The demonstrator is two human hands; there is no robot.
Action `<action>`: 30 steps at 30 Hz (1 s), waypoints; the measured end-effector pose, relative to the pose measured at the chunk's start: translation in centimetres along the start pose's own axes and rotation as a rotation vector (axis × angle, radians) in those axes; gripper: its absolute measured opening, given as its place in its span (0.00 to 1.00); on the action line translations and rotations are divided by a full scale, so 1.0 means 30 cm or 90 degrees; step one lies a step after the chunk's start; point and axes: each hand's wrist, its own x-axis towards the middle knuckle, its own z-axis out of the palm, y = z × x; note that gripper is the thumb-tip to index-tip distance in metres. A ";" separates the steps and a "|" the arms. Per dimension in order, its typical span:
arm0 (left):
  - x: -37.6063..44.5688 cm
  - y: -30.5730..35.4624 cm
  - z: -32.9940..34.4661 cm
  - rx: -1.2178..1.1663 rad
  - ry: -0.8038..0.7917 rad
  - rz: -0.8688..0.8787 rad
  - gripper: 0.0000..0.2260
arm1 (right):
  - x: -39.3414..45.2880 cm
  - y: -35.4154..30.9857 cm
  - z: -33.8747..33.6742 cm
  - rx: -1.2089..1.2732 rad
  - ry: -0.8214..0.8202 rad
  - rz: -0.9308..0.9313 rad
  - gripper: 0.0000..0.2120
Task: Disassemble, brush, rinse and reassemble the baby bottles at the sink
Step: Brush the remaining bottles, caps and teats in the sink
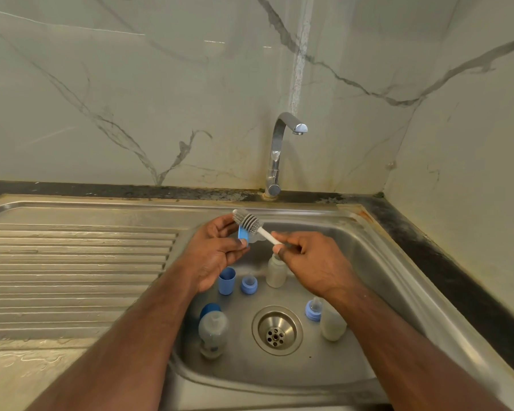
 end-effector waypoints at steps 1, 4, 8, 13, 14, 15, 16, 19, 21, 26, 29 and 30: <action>0.002 -0.001 -0.001 0.007 0.000 0.001 0.25 | -0.004 -0.005 0.003 0.004 -0.005 -0.003 0.17; -0.004 -0.007 0.007 0.033 -0.015 0.000 0.26 | 0.015 0.000 0.003 -0.026 0.011 0.014 0.17; -0.004 0.000 0.009 -0.001 -0.007 0.001 0.27 | 0.009 0.005 -0.001 0.010 0.016 0.024 0.17; -0.012 0.007 0.007 -0.030 0.006 0.000 0.25 | 0.012 0.011 -0.008 -0.006 0.016 0.037 0.17; -0.013 0.007 0.010 -0.031 0.006 0.000 0.24 | 0.013 0.013 -0.012 -0.012 0.021 0.041 0.17; -0.012 0.008 0.012 -0.030 0.009 0.001 0.24 | 0.013 0.012 -0.012 -0.003 0.026 0.039 0.17; -0.010 0.009 0.014 -0.029 0.017 0.003 0.24 | 0.010 0.008 -0.010 0.014 0.026 0.032 0.16; -0.004 0.006 0.013 -0.034 0.041 0.005 0.23 | 0.000 -0.001 0.006 0.021 0.012 0.017 0.16; -0.004 0.003 0.010 -0.025 0.047 0.002 0.23 | 0.010 0.006 0.006 -0.033 0.017 0.030 0.17; 0.002 0.001 0.017 -0.020 0.060 0.000 0.20 | 0.003 0.004 -0.004 -0.027 0.035 0.021 0.17; 0.000 0.006 0.016 -0.029 0.061 0.004 0.19 | 0.005 0.006 0.005 -0.040 0.031 0.011 0.17; -0.003 0.008 0.016 -0.033 0.063 0.007 0.19 | 0.011 0.011 -0.003 -0.064 0.038 0.025 0.17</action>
